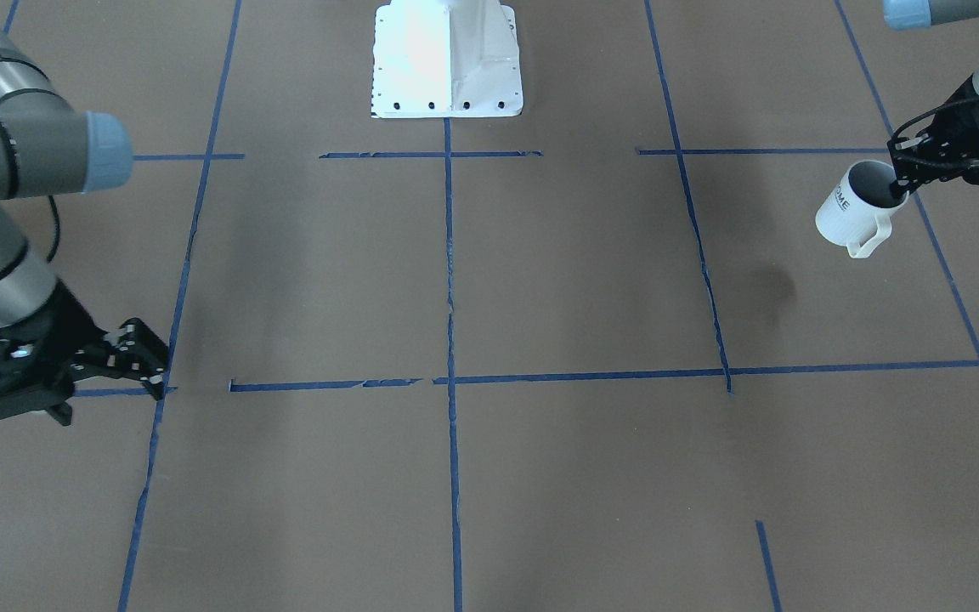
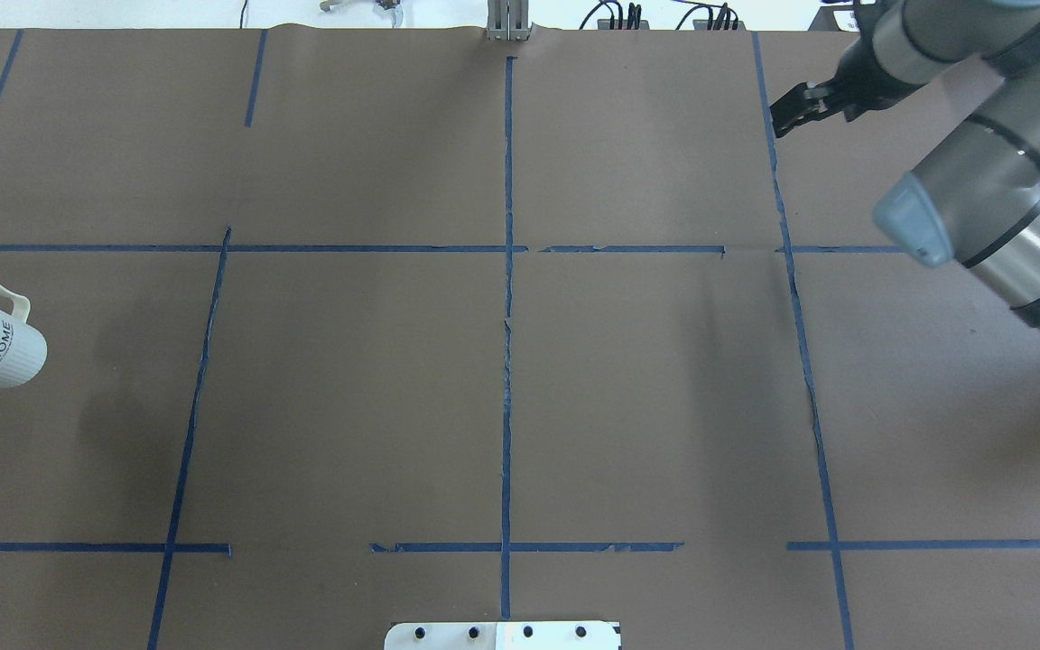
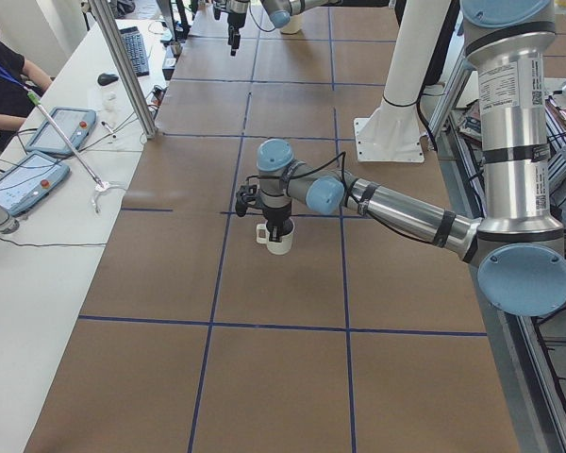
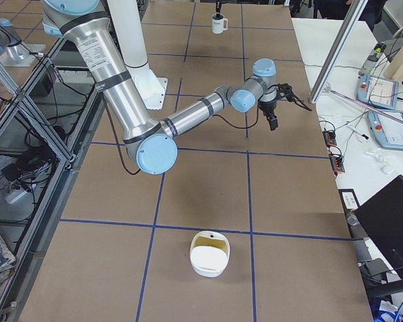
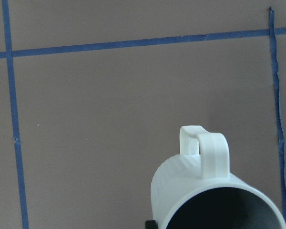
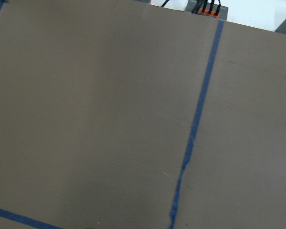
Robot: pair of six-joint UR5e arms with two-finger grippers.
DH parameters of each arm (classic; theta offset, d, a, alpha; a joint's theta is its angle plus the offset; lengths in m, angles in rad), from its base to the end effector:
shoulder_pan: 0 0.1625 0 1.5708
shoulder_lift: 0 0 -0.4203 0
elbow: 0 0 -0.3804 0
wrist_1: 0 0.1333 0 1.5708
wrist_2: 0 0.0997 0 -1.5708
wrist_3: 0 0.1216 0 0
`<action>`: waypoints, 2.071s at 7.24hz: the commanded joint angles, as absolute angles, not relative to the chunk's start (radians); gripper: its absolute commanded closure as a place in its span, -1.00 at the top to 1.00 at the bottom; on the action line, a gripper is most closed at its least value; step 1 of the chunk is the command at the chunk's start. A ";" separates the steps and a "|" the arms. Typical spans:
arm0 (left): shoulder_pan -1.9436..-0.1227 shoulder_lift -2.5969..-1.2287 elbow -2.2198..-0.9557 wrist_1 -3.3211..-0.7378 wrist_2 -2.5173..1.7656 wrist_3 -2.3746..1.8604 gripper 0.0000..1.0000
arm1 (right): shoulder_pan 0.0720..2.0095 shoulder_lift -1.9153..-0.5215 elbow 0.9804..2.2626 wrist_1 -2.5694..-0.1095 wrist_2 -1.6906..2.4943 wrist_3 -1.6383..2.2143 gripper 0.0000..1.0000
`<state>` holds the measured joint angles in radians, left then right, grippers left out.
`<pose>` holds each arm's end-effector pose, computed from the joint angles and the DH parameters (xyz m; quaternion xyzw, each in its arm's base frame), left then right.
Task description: Left arm hands cup to right arm to dump lemon
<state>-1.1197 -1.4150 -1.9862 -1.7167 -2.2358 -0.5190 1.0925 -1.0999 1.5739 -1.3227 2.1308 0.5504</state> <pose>0.1358 -0.4140 0.5287 0.0193 0.3716 0.0343 0.9276 -0.2483 -0.6283 0.3748 0.1684 -0.3921 -0.0652 0.9020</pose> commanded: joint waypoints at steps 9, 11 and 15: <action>-1.108 -1.555 -1.727 -1.761 -2.244 -0.549 -0.81 | 1.427 -1.477 1.621 -1.413 2.401 0.032 1.00; -1.104 -1.555 -1.727 -1.766 -2.243 -0.537 0.57 | 1.445 -1.506 1.623 -1.413 2.401 -0.024 1.00; -1.258 -1.513 -1.787 -1.650 -2.289 -0.193 1.00 | 1.483 -1.561 1.620 -1.413 2.401 -0.084 1.00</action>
<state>-1.1694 -1.5240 -1.7704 -1.7234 -2.2792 -0.3478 1.4689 -1.5429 1.6211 -1.4128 2.4007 -0.0603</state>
